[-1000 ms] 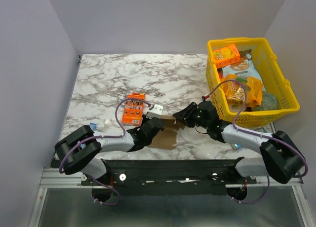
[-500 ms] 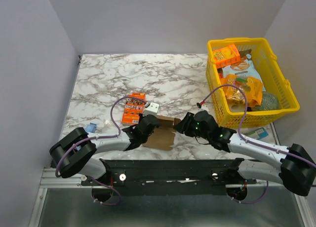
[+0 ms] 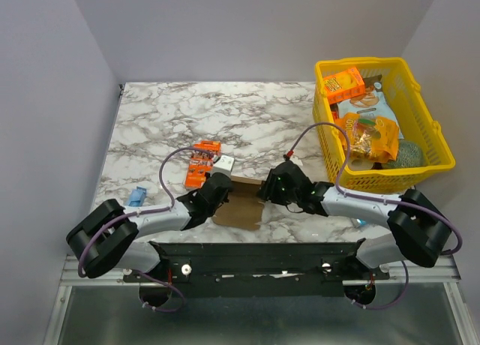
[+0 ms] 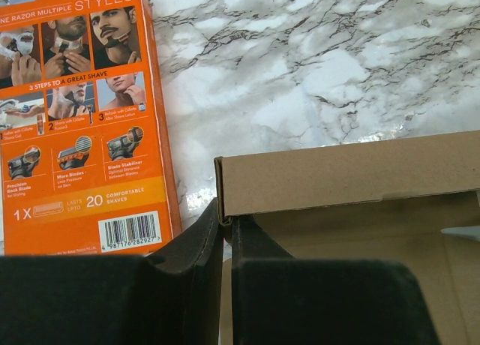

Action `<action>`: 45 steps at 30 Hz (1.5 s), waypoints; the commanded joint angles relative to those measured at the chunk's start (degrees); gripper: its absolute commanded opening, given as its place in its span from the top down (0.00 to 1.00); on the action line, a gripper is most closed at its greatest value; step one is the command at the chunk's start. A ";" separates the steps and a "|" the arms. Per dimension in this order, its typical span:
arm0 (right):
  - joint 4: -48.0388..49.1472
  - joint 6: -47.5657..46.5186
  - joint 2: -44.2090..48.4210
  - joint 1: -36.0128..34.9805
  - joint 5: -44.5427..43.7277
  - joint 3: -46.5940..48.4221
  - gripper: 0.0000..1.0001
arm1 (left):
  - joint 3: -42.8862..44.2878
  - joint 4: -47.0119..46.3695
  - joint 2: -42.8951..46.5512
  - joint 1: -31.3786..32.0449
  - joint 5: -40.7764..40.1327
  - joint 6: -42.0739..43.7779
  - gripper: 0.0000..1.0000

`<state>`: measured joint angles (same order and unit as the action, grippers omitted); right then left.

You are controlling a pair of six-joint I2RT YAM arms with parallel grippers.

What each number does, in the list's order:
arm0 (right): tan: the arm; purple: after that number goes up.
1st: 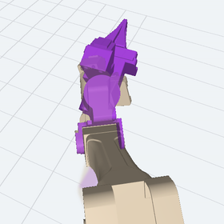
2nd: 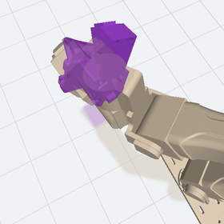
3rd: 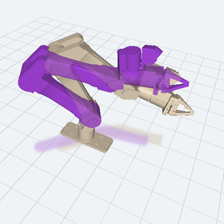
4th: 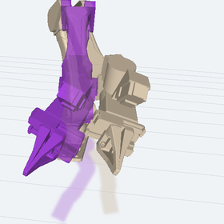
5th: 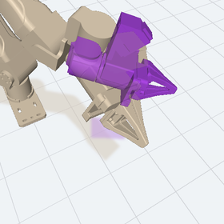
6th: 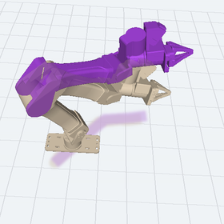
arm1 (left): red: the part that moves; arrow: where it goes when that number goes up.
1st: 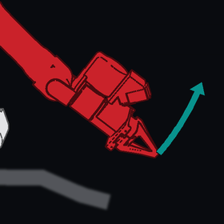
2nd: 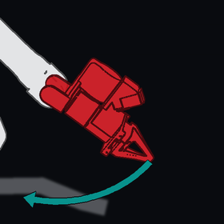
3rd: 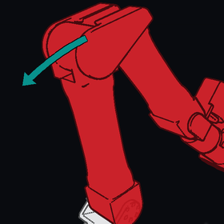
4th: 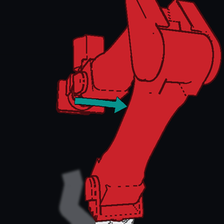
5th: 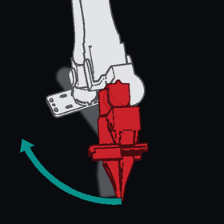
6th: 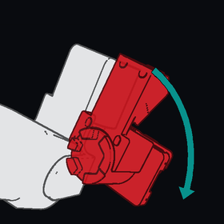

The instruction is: Fold the paper box

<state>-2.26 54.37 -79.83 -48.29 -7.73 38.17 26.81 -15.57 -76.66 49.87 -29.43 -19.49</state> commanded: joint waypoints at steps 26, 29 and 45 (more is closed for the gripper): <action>4.64 3.29 -5.25 -0.13 -6.06 2.08 0.48 | -3.08 -0.60 5.39 -5.57 4.65 -2.40 1.00; 2.44 1.80 -2.79 -3.03 -9.40 2.69 0.45 | -2.11 0.37 4.33 -6.18 4.20 -1.96 1.00; -14.60 4.52 0.21 -17.80 -25.15 10.51 0.50 | -2.37 0.37 4.94 -7.06 6.22 -2.40 1.00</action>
<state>-12.47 59.53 -80.64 -63.83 -26.57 45.30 24.51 -15.07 -72.77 43.11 -24.36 -21.89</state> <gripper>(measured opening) 0.477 0.140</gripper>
